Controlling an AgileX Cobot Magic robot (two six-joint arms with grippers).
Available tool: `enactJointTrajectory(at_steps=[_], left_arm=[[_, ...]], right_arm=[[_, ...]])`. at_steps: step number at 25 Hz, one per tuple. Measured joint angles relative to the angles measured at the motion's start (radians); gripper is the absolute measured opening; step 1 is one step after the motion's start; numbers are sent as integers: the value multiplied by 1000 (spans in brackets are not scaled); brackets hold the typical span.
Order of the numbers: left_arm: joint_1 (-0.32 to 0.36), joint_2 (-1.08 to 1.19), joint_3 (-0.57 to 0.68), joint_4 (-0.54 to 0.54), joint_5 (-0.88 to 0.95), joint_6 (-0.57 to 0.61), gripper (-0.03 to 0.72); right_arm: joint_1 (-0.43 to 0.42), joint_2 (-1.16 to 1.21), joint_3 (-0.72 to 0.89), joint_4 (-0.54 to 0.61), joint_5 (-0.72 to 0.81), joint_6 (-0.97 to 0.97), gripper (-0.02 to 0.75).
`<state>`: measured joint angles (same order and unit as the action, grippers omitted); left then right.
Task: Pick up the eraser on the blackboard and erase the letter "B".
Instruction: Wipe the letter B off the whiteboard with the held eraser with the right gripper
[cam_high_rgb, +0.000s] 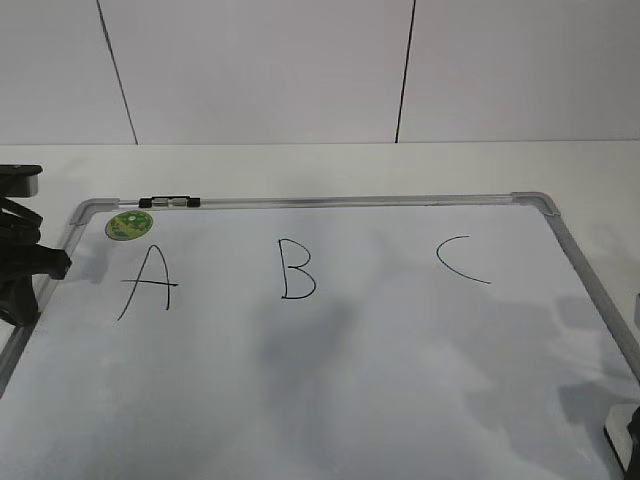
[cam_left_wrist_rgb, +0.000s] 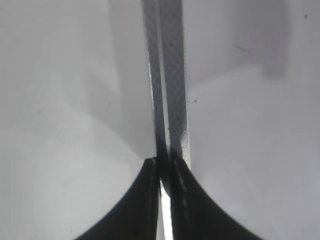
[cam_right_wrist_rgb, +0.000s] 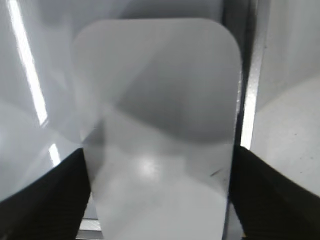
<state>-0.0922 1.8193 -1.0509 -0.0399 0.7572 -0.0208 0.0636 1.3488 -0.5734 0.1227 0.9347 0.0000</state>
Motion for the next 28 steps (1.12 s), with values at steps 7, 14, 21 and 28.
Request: enactJointTrajectory(at_steps=[7,14,21,28], left_arm=[[0,0,0,0,0,0,17],[0,0,0,0,-2,0,17],[0,0,0,0,-3,0,17],[0,0,0,0,-4,0,17]], right_arm=[[0,3,0,0,0,0,648],[0,3,0,0,0,0,562],[0,3,0,0,0,-5,549],[0,5,0,0,2,-7,549]])
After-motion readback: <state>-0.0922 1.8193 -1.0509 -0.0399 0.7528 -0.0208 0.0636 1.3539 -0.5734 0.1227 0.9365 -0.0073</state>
